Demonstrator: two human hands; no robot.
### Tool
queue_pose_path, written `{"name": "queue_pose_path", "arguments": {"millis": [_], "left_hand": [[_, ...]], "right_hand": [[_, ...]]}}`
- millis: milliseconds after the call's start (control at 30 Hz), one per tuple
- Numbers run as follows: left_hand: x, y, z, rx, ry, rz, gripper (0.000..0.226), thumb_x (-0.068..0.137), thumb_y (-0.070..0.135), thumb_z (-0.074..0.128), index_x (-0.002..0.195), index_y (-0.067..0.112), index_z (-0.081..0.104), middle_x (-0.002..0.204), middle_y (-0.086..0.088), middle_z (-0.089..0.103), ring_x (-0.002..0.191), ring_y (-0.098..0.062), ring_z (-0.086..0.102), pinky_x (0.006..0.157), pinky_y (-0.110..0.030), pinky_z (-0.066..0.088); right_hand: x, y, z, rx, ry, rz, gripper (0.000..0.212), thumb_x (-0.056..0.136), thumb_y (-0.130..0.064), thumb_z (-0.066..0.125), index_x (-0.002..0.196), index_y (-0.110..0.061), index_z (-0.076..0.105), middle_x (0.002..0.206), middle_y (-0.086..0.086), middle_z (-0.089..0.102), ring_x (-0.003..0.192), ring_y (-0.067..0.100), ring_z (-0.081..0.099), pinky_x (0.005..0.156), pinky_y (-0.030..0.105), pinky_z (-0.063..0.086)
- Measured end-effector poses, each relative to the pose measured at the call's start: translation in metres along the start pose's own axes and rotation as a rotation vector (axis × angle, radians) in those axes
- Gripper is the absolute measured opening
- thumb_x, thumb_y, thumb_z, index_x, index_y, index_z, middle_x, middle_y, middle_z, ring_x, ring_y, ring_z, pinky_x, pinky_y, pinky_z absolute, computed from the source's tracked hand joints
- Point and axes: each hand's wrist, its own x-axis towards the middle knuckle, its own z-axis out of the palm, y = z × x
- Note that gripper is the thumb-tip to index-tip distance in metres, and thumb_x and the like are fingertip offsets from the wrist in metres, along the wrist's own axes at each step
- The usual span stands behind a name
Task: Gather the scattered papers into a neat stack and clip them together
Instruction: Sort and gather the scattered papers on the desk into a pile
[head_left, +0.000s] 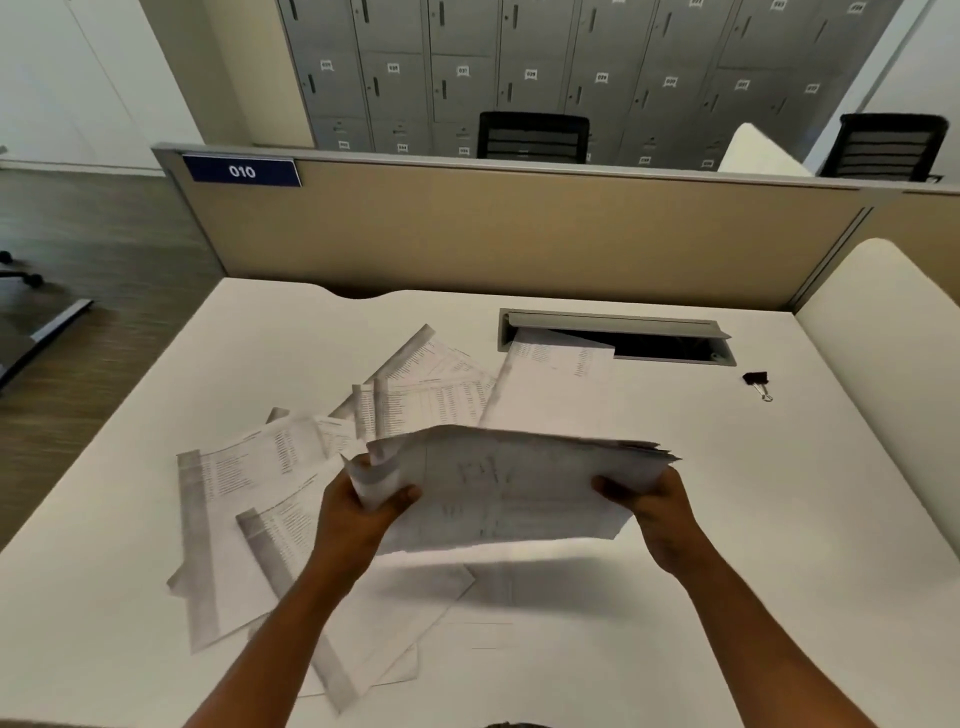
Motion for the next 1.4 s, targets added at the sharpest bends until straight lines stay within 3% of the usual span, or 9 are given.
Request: {"name": "queue_pose_path", "arguments": {"millis": [300,433,533,633,800,900,1033,1200,1400], "left_hand": [[0.006,0.001,-0.001,0.095,0.094,0.139,0.045,0.069,0.029,0.085,0.105,0.044,0.063,0.104,0.023,0.069,0.094,0.002,0.065,0.066,-0.011,0.054],[-0.001,-0.019,0.014,0.212,-0.044,0.099,0.049,0.070,0.024,0.086,0.110,0.035,0.060,0.108,0.020,0.065,0.102,0.001,0.061,0.081,-0.015,0.049],[-0.006,-0.030,0.032,0.212,0.006,0.071,0.040,0.079,0.017,0.080,0.112,0.025,0.059,0.107,0.008,0.066,0.100,-0.008,0.063,0.086,-0.028,0.051],[0.000,-0.027,0.024,0.148,0.128,0.055,0.031,0.078,0.035,0.077,0.105,0.027,0.062,0.096,0.013,0.069,0.091,0.000,0.065,0.079,-0.020,0.049],[-0.013,-0.033,0.041,0.090,-0.003,-0.050,0.043,0.077,0.039,0.076,0.116,0.030,0.059,0.102,0.015,0.069,0.089,-0.004,0.067,0.069,-0.022,0.058],[-0.018,-0.032,0.061,0.108,0.027,-0.062,0.035,0.089,0.034,0.068,0.120,0.036,0.053,0.109,0.016,0.064,0.095,-0.009,0.066,0.065,-0.017,0.056],[-0.014,-0.027,0.044,0.128,0.085,0.044,0.033,0.095,0.028,0.061,0.116,0.050,0.049,0.112,0.031,0.061,0.105,0.007,0.058,0.082,-0.014,0.051],[-0.020,-0.025,0.061,0.207,-0.071,0.037,0.035,0.097,0.015,0.058,0.112,0.044,0.047,0.108,0.019,0.059,0.102,-0.002,0.061,0.070,-0.004,0.048],[-0.012,-0.016,0.049,0.108,0.117,0.164,0.032,0.089,0.010,0.069,0.113,0.027,0.055,0.109,0.023,0.063,0.107,0.004,0.059,0.085,-0.007,0.047]], "right_hand": [[-0.003,-0.010,0.012,-0.019,0.072,-0.125,0.039,0.072,-0.012,0.090,0.107,-0.014,0.072,0.102,0.004,0.075,0.096,0.016,0.071,0.076,0.023,0.056],[-0.007,0.001,0.015,-0.094,0.049,-0.020,0.046,0.066,-0.013,0.093,0.108,-0.017,0.073,0.108,0.003,0.074,0.103,0.017,0.069,0.083,0.026,0.055],[-0.010,0.013,0.023,-0.149,0.121,-0.014,0.027,0.073,-0.003,0.089,0.094,-0.014,0.076,0.094,0.005,0.076,0.089,0.016,0.071,0.077,0.029,0.054],[-0.008,0.008,0.017,-0.147,0.226,-0.055,0.027,0.073,0.002,0.087,0.084,-0.020,0.075,0.080,-0.003,0.074,0.075,0.009,0.069,0.066,0.019,0.052],[-0.019,0.019,0.011,-0.234,0.145,0.003,0.051,0.074,-0.001,0.089,0.117,-0.017,0.067,0.112,0.001,0.073,0.105,0.015,0.069,0.084,0.023,0.057],[-0.025,0.028,0.018,-0.316,0.307,0.026,0.032,0.080,-0.007,0.085,0.103,-0.026,0.072,0.097,-0.003,0.076,0.094,0.016,0.072,0.081,0.035,0.060],[-0.021,0.017,0.006,-0.167,0.248,-0.059,0.034,0.080,-0.008,0.085,0.104,-0.030,0.074,0.103,-0.004,0.077,0.097,0.010,0.072,0.078,0.022,0.058],[-0.024,0.023,0.024,-0.452,0.183,-0.013,0.029,0.083,-0.008,0.082,0.093,-0.033,0.072,0.090,-0.009,0.076,0.091,0.012,0.072,0.077,0.031,0.057],[-0.021,0.003,0.017,-0.256,0.313,-0.184,0.037,0.082,-0.007,0.083,0.109,-0.031,0.072,0.107,-0.010,0.076,0.100,0.005,0.070,0.084,0.016,0.056]]}}
